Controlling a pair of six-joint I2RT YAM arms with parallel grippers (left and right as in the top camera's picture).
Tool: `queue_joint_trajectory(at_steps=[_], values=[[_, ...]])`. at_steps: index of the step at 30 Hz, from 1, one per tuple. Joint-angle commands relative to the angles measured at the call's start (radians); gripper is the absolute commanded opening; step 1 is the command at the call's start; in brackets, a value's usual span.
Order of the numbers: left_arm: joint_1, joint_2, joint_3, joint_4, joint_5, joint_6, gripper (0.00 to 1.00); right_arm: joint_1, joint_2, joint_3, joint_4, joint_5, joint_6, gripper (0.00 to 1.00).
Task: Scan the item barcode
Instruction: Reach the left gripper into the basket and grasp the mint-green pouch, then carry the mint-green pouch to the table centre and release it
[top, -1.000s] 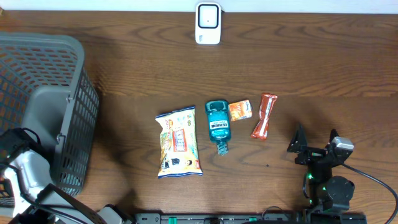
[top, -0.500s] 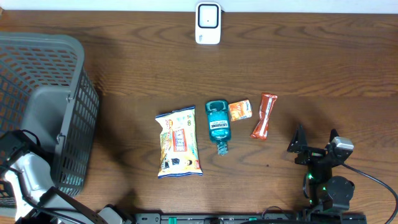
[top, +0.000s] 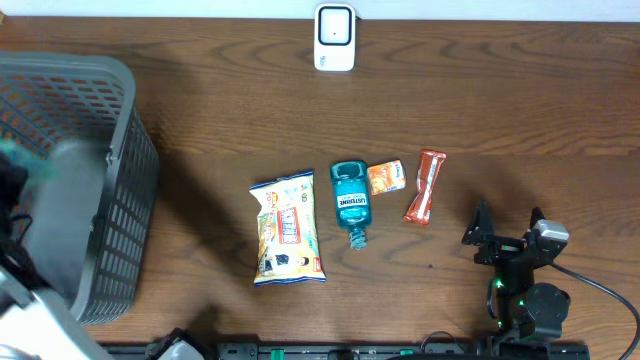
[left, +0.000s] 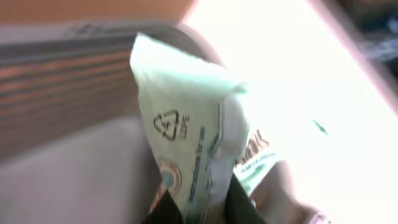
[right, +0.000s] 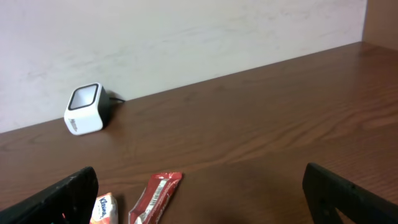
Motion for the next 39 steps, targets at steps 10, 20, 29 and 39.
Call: queue_joint_trajectory(at_steps=[10,20,29,39], values=[[-0.713,0.010,-0.010,0.023,0.181,0.047,0.07,0.006,-0.006,-0.002,-0.003,0.001,0.011,0.99],[-1.187,0.404,-0.010,0.191,0.039,0.049,0.07,0.006,-0.006,-0.002,-0.003,0.002,0.011,0.99],[-1.423,0.739,-0.010,0.261,0.047,-0.018,0.07,0.006,-0.006,-0.002,-0.003,0.001,0.011,0.99],[-1.550,0.922,-0.010,0.272,0.051,-0.043,0.08,0.006,-0.006,-0.002,-0.003,0.002,0.011,0.99]])
